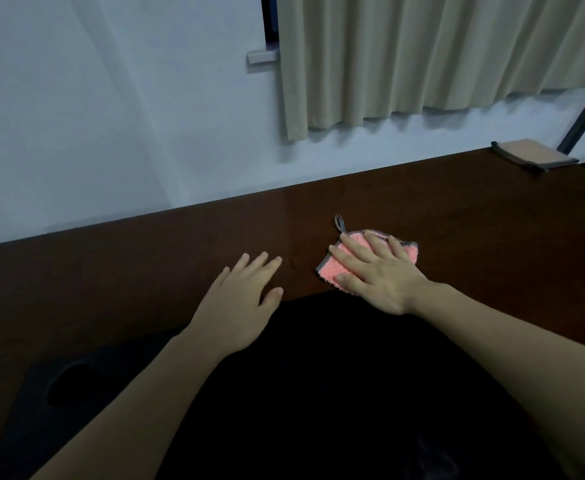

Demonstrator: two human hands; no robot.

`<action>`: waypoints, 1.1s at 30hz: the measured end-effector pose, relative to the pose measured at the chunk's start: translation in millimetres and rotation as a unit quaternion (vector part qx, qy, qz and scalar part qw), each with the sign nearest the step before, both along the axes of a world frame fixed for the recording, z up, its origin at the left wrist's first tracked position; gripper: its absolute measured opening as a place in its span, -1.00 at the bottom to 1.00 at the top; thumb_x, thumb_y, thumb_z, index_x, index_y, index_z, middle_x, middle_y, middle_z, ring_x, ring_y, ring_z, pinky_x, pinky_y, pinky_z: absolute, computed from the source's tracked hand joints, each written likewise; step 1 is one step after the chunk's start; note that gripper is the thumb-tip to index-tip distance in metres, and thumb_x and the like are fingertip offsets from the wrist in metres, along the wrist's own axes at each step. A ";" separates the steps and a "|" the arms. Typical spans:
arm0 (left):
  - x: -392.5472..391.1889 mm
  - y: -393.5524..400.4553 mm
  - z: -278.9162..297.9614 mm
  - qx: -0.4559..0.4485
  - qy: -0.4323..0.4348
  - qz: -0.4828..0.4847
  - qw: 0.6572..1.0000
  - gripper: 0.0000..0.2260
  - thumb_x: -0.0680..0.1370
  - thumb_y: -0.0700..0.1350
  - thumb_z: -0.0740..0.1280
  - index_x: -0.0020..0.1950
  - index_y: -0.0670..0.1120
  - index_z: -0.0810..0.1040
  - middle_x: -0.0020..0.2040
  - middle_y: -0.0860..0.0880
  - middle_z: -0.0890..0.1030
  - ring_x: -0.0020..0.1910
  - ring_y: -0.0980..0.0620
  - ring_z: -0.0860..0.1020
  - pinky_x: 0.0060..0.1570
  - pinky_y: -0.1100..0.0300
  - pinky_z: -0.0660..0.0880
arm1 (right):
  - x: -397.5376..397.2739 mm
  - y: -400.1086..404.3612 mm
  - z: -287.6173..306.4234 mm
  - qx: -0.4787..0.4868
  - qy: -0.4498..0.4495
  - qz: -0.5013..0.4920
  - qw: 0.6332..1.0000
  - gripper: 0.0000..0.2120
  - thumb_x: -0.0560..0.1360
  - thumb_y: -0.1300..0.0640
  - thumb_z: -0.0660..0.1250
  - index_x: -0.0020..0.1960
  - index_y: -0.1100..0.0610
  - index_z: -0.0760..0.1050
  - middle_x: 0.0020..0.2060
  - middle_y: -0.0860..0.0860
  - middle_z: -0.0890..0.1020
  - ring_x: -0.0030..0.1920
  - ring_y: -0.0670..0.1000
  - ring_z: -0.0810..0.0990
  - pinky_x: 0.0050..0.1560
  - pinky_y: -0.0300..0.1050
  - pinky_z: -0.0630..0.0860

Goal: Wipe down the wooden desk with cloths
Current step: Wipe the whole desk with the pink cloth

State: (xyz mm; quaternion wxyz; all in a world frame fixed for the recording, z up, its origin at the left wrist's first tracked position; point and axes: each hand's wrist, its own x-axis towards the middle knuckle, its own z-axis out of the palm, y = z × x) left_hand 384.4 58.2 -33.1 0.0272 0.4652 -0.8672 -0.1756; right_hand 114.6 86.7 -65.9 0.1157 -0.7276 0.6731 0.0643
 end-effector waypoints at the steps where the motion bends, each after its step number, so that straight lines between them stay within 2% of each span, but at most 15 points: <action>1: -8.5 -5.2 2.9 0.005 -0.006 -0.002 1.000 -0.51 0.73 0.09 0.05 0.66 0.12 0.05 0.66 0.09 0.03 0.64 0.02 -0.08 0.57 0.01 -0.09 | -8.3 -5.6 0.2 0.000 -0.001 -0.001 1.000 -0.26 0.46 -0.45 -0.40 0.60 -0.27 -0.31 0.60 -0.19 -0.29 0.62 0.11 -0.29 0.57 0.26 -0.28; 4: -35.0 -21.0 9.2 0.012 -0.027 -0.013 0.999 -0.51 0.73 0.11 0.03 0.66 0.14 0.03 0.67 0.10 0.01 0.64 0.04 -0.09 0.57 0.02 -0.11 | -31.5 -16.9 -0.8 0.000 -0.001 -0.001 1.000 -0.15 0.32 -0.45 -0.50 0.60 -0.27 -0.31 0.60 -0.18 -0.30 0.62 0.12 -0.29 0.57 0.26 -0.28; 19: -209.8 -59.9 16.5 0.058 -0.062 -0.013 0.996 -0.50 0.72 0.12 0.03 0.65 0.15 -0.01 0.66 0.11 -0.03 0.63 0.09 -0.12 0.57 0.04 -0.15 | -195.8 -35.0 -2.2 0.001 -0.015 0.000 1.000 -0.29 0.48 -0.43 -0.39 0.59 -0.28 -0.33 0.58 -0.17 -0.32 0.61 0.11 -0.33 0.56 0.23 -0.33; 29: -312.9 -69.2 23.4 0.053 -0.053 -0.048 0.996 -0.49 0.72 0.11 0.04 0.66 0.13 0.00 0.67 0.10 -0.03 0.63 0.09 -0.12 0.59 0.03 -0.15 | -315.9 -25.2 0.0 0.008 -0.010 -0.053 0.999 -0.24 0.42 -0.45 -0.44 0.59 -0.27 -0.35 0.58 -0.15 -0.33 0.61 0.11 -0.33 0.57 0.25 -0.30; 33: -352.6 -75.3 26.3 0.055 -0.059 -0.061 0.995 -0.49 0.72 0.10 0.03 0.66 0.12 -0.02 0.67 0.09 -0.04 0.63 0.08 -0.14 0.60 0.02 -0.15 | -354.0 -18.6 -0.5 0.015 -0.007 -0.083 0.996 -0.29 0.46 -0.44 -0.40 0.57 -0.27 -0.37 0.56 -0.15 -0.36 0.60 0.11 -0.35 0.57 0.26 -0.30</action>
